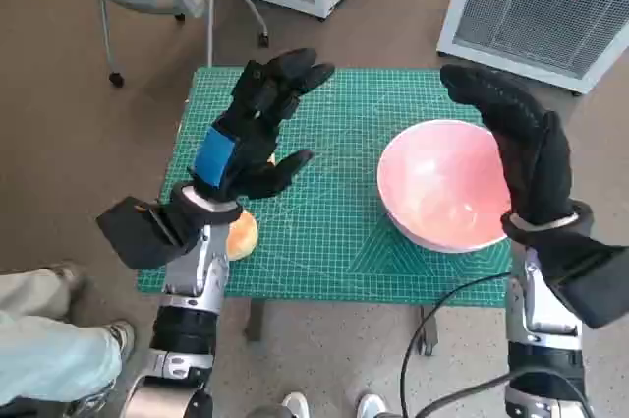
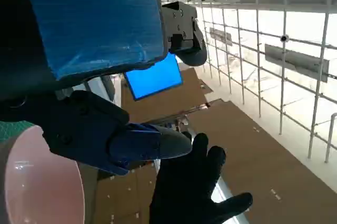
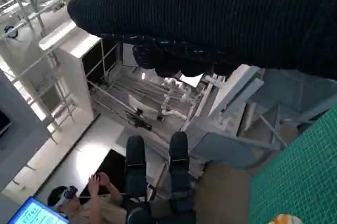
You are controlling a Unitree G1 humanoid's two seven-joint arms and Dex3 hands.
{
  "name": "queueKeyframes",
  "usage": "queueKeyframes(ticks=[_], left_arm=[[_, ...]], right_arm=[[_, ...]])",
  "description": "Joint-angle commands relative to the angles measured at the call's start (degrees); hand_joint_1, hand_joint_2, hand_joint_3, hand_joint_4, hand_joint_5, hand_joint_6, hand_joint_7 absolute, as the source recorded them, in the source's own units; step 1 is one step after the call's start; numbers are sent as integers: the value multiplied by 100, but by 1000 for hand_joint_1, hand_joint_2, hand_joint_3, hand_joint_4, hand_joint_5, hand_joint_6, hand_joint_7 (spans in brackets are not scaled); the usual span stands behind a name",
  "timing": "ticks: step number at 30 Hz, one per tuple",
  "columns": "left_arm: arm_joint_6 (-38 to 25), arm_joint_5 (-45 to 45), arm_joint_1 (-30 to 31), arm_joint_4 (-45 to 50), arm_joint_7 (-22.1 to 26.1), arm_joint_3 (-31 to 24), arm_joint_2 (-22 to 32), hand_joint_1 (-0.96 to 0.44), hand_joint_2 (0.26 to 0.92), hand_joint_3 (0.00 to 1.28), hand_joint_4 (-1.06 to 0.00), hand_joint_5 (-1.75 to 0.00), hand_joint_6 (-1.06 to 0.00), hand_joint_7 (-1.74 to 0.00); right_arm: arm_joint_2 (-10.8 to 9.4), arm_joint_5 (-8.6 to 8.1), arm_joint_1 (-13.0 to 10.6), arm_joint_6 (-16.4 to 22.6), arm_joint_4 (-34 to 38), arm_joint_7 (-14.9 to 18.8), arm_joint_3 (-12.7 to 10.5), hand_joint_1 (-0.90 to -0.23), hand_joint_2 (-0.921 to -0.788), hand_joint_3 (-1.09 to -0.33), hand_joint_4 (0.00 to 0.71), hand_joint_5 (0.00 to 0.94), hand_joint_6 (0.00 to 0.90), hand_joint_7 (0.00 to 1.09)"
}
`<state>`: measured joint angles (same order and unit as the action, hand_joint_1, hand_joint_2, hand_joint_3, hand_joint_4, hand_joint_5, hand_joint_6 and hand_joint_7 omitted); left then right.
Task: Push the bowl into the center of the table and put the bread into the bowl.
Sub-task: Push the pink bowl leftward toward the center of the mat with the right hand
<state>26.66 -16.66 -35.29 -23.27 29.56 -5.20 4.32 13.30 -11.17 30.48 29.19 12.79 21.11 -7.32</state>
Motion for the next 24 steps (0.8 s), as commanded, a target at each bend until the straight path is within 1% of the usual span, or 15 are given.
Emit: queueKeyframes(ticks=[1, 12, 16, 24], left_arm=[[-38, -45, -20, 72, 24, 29, -21, -518, 921, 335, -29, -607, 1, -717], [-20, -30, -28, 54, 28, 33, -29, -520, 921, 335, -26, -614, 1, -718], [-2, -13, -55, 18, 36, 39, -26, -519, 921, 334, -25, -616, 1, -718], [0, -16, -54, 12, 48, 36, -21, -518, 921, 334, -23, -621, 1, -718]], right_arm=[[5, -1, -162, -70, -4, -56, -28, -605, -921, -670, 86, 3, -1, 411], [10, -17, -158, -73, 13, -45, -43, -607, -921, -670, 88, 3, -1, 414], [29, -80, -188, -95, -18, -3, -67, -609, -921, -668, 91, 4, -1, 413], [100, -99, -216, -73, -2, 37, -136, -602, -921, -665, 85, 1, -1, 384]])
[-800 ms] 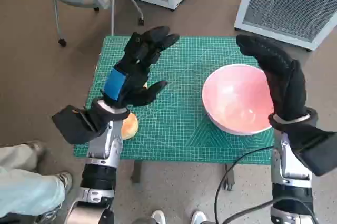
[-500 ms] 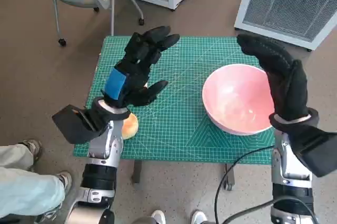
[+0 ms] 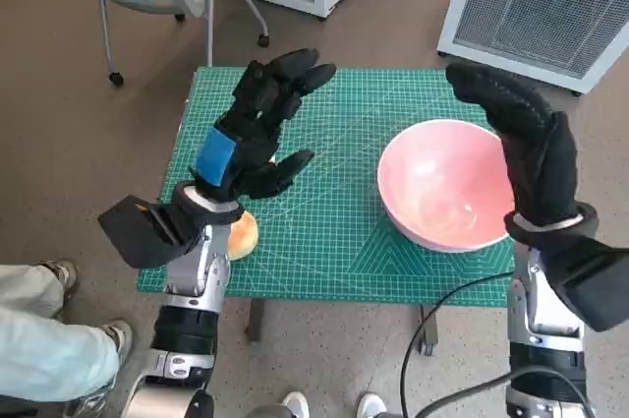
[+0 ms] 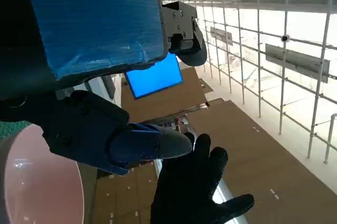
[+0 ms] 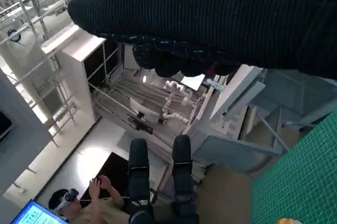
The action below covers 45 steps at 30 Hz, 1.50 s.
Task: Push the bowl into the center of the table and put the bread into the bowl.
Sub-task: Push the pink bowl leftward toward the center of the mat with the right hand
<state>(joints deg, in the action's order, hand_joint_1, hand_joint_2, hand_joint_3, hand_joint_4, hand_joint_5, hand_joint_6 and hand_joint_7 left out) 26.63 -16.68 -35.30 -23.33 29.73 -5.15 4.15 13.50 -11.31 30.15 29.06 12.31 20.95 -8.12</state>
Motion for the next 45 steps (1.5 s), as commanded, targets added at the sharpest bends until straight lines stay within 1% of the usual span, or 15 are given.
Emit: queueKeyframes(ticks=[1, 8, 12, 13, 14, 18, 22, 27, 30, 33, 37, 41, 45], left_arm=[[4, -12, -50, 23, 29, 32, -6, -518, 921, 334, -22, -621, 1, -718], [29, 11, -42, 21, 15, 40, -16, -513, 921, 334, -21, -624, 1, -719], [66, 35, -45, 0, -5, 32, -13, -515, 921, 334, -21, -625, 1, -719], [70, 38, -45, -4, -10, 31, -15, -515, 921, 334, -20, -625, 1, -717], [73, 41, -46, -8, -14, 31, -17, -515, 921, 335, -20, -626, 1, -715], [95, 58, -65, -62, -36, 25, -21, -516, 921, 334, -20, -627, 1, -713], [99, 67, -66, -75, -53, 26, -24, -515, 921, 334, -20, -627, 1, -710], [124, 80, -76, -104, -71, 31, -33, -516, 921, 333, -19, -626, 1, -707], [120, 79, -81, -104, -76, 32, -40, -516, 921, 332, -20, -625, 1, -707], [117, 84, -84, -105, -81, 33, -44, -513, 921, 333, -20, -624, 1, -707], [122, 89, -98, -137, -80, 28, -43, -512, 921, 334, -20, -624, 1, -707], [105, 81, -90, -121, -84, 34, -44, -514, 921, 334, -20, -623, 1, -707], [108, 71, -75, -114, -72, 29, -32, -510, 921, 334, -21, -622, 1, -707]], right_arm=[[98, -90, -184, -50, 61, 60, -73, -602, -921, -665, 84, 1, -1, 382], [253, -179, -182, 20, 239, 101, -257, -571, -921, -675, 83, 0, -1, 379], [429, -273, -89, 180, 720, 146, -481, -564, -921, -685, 80, 0, -1, 372], [469, -284, -57, 222, 869, 134, -541, -555, -921, -704, 59, 2, -1, 336], [496, -291, -30, 260, 982, 129, -582, -558, -921, -704, 61, 7, -1, 343], [624, -243, 70, 366, 1525, -73, -823, -559, -921, -711, 61, 12, -1, 347], [747, -176, 167, 459, 2073, -286, -1014, -559, -921, -724, 51, 6, -1, 326], [900, -126, 303, 599, 2849, -462, -1172, -557, -921, -742, 42, 1, -1, 293], [989, -82, 405, 682, 3367, -565, -1217, -550, -921, -755, 38, 1, -1, 275], [1074, -41, 516, 718, 3937, -692, -1264, -536, -921, -768, 28, 1, -1, 233], [1119, -2, 643, 735, 4508, -855, -1280, -527, -921, -773, 26, 1, 2, 219], [1105, 16, 749, 661, 5027, -1029, -1302, -525, -921, -769, 23, 0, 14, 227], [1018, -64, 808, 570, 5329, -1023, -1354, -509, -921, -762, 19, 0, 22, 235]])
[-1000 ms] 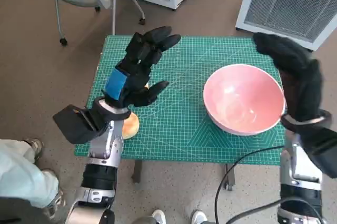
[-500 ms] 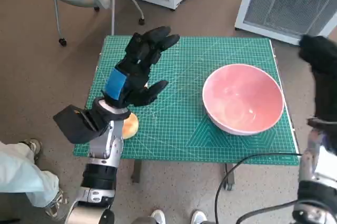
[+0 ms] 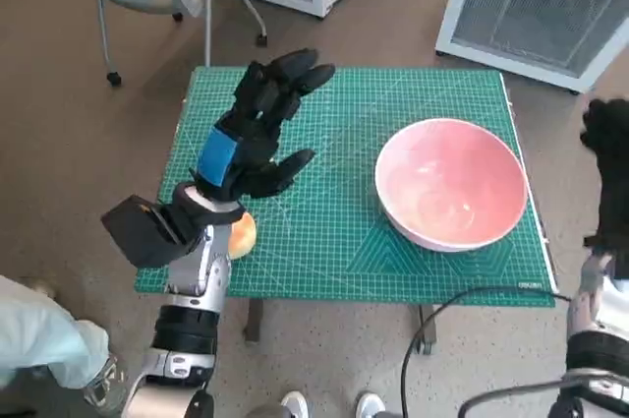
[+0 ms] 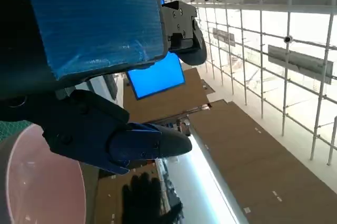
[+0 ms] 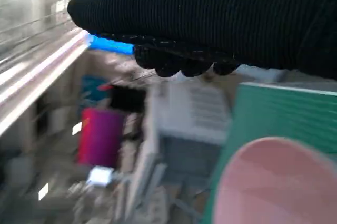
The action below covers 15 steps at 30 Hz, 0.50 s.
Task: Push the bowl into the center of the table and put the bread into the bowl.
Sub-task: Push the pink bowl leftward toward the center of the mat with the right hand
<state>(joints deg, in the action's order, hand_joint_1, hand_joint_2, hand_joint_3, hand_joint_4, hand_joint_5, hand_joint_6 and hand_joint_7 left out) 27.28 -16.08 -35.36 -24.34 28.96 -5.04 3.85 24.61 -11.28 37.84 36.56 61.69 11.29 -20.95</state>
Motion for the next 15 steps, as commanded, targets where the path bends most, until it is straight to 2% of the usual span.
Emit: queueKeyframes(ticks=[1, 6, 15], left_arm=[[47, 12, -63, -12, 7, 16, 3, -510, 921, 335, -21, -622, 1, -707], [48, 12, -49, 4, 10, 9, 24, -508, 921, 335, -22, -620, 1, -707], [26, -4, -42, 11, 18, -15, 62, -512, 921, 337, -23, -617, 1, -707]], right_arm=[[-127, -95, 41, -195, 444, -30, -88, -507, -921, -762, 18, 0, 22, 236], [-218, -169, 70, -268, 674, 59, -169, -494, -921, -763, 12, 1, 17, 237], [-429, -172, 120, -316, 836, 26, -170, -513, -921, -757, 20, 5, 23, 246]])
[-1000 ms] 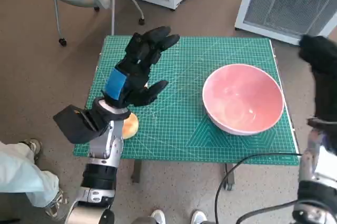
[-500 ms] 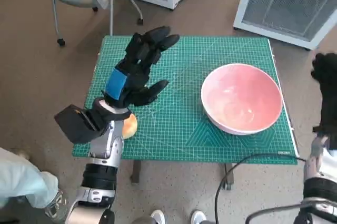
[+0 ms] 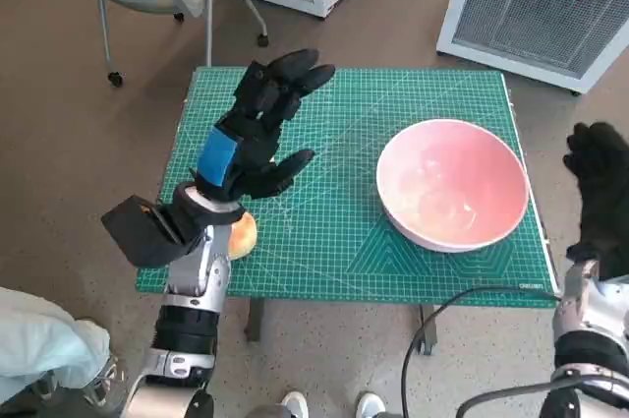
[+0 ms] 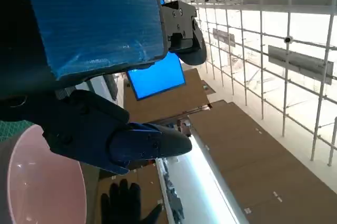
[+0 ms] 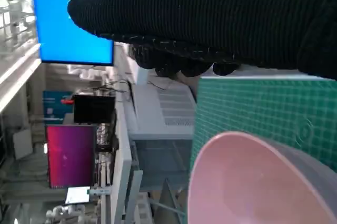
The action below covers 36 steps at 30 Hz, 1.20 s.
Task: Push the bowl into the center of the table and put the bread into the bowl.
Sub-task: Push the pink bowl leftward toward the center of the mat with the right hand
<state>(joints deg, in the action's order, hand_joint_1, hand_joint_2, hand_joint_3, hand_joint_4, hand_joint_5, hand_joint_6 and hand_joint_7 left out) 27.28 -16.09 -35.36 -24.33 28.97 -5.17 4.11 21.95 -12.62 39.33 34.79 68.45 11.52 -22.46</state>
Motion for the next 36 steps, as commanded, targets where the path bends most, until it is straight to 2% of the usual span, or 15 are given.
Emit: queueKeyframes(ticks=[1, 7, 14, 24, 30, 36], left_arm=[[21, -8, -42, 13, 19, -4, 37, -512, 921, 338, -24, -616, 1, -707], [-21, -35, -34, 15, 32, -21, 58, -521, 921, 337, -26, -613, 1, -705], [-3, -2, -17, 16, 5, -41, 100, -530, 921, 332, -30, -607, 1, -705], [23, 36, 65, 123, -50, -60, 164, -532, 921, 325, -42, -600, 1, -706], [72, 67, 153, 167, -82, -86, 231, -532, 921, 322, -50, -589, 1, -706], [139, 67, 230, 163, -111, -120, 307, -536, 921, 318, -73, -548, 1, -704]], right_arm=[[-184, -43, -23, -150, 164, 1, -21, -512, -921, -757, 21, 6, 24, 247], [-355, -45, 52, -283, 216, -7, 3, -497, -921, -763, 32, 9, 25, 251], [-647, -14, 190, -455, 316, -35, 53, -473, -921, -779, 32, 6, 21, 254], [-934, 26, 438, -718, 472, -22, 98, -478, -921, -784, 30, 3, 15, 255], [-1118, -40, 681, -1003, 566, 32, 35, -490, -921, -775, 33, 4, 18, 255], [-1298, -246, 916, -1279, 615, 170, -159, -492, -921, -774, 33, 3, 20, 254]])
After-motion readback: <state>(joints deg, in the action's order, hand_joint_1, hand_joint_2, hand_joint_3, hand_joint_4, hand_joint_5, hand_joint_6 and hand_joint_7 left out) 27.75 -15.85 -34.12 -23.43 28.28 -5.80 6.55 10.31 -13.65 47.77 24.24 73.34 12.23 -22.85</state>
